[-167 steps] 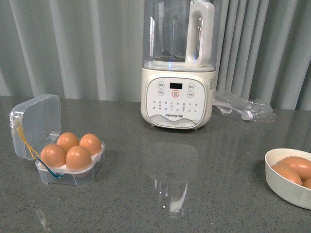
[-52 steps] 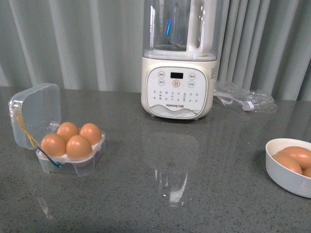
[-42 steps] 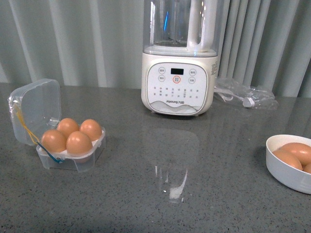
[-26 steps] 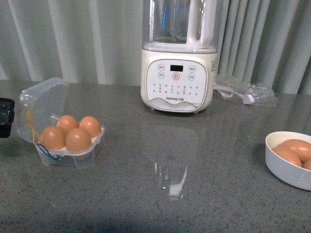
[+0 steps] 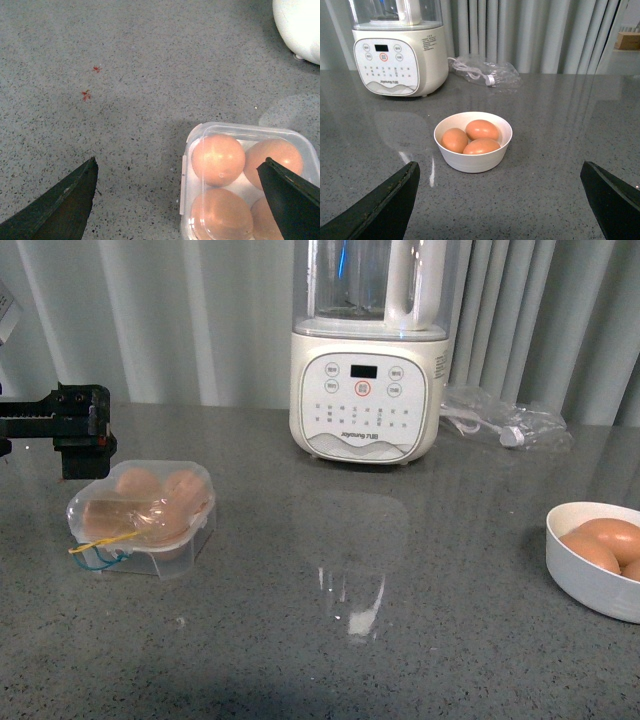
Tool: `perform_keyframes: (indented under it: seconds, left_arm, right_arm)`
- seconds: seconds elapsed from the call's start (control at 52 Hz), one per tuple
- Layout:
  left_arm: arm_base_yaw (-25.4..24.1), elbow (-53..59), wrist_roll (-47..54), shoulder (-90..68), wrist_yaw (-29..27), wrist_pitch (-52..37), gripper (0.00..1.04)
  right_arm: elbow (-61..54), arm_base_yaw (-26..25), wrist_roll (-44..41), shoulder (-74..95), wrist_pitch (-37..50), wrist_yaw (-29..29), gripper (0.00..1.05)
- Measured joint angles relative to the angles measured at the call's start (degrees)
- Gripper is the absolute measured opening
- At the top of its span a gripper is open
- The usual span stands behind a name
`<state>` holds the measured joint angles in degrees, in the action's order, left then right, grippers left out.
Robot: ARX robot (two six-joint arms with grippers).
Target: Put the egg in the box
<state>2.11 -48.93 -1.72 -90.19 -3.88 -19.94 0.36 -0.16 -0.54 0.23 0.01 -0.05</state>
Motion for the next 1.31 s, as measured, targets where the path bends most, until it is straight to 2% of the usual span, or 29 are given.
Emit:
perform_keyframes:
  seconds: [0.154,0.346,0.635,0.981,1.308]
  left_arm:
    - [-1.29,0.46,0.33,0.61,-0.17,0.44,0.98]
    - [-5.14,1.51,1.95,5.05,2.93,3.02,0.98]
    - [-11.23,6.43,1.38,19.74,16.87,12.46,0.98]
    - [-13.44,17.46,4.72,40.41,25.68,19.78,0.98]
    - [-23.98,25.33,10.88,53.77,32.96,26.82,0.98]
  right_arm:
    - [0.00,0.00,0.00,0.00,0.00,0.00,0.97]
    - [0.00,0.00,0.00,0.00,0.00,0.00,0.97]
    - [0.00,0.00,0.00,0.00,0.00,0.00,0.97]
    - [0.00,0.00,0.00,0.00,0.00,0.00,0.97]
    - [0.00,0.00,0.00,0.00,0.00,0.00,0.97]
